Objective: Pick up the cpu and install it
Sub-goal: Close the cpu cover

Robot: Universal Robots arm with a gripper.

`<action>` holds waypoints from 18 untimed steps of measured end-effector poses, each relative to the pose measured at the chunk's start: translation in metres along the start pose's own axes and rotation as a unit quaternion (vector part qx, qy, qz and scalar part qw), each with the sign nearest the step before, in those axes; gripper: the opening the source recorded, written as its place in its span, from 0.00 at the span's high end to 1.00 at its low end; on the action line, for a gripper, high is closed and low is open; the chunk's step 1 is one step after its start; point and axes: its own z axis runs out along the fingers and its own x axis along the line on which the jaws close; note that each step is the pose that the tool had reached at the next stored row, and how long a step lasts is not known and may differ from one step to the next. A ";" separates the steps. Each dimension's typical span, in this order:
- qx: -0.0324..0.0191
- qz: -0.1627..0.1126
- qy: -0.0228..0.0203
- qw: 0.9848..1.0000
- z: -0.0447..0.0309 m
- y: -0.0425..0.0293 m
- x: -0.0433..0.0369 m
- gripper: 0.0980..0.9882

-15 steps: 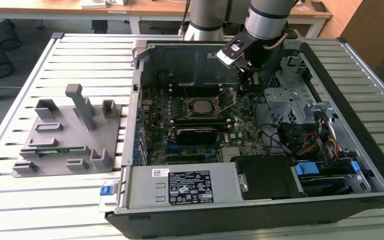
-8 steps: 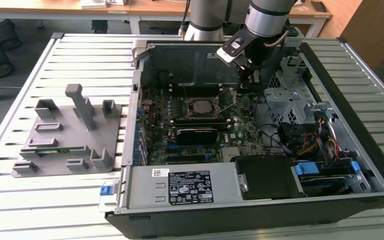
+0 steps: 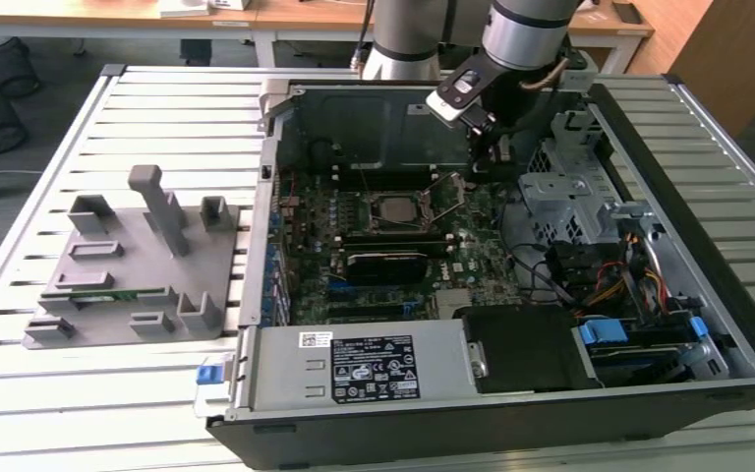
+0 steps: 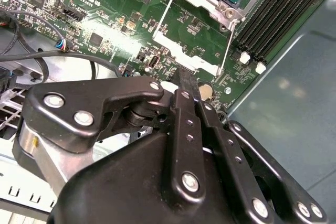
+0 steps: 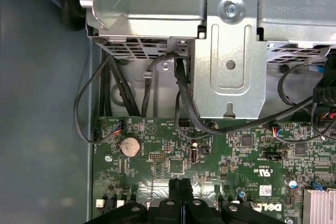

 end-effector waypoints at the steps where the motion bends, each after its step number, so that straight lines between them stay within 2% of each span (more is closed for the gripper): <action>1: 0.000 0.000 0.000 1.000 -0.0002 -0.0001 0.0000 0.99; 9: 0.000 0.000 0.000 1.000 -0.0014 -0.0014 0.0000 0.99; 14: 0.001 -0.001 0.000 1.000 -0.0002 0.0058 0.0002 0.99; 18: 0.002 -0.004 0.000 1.000 0.0049 0.0076 0.0003 0.99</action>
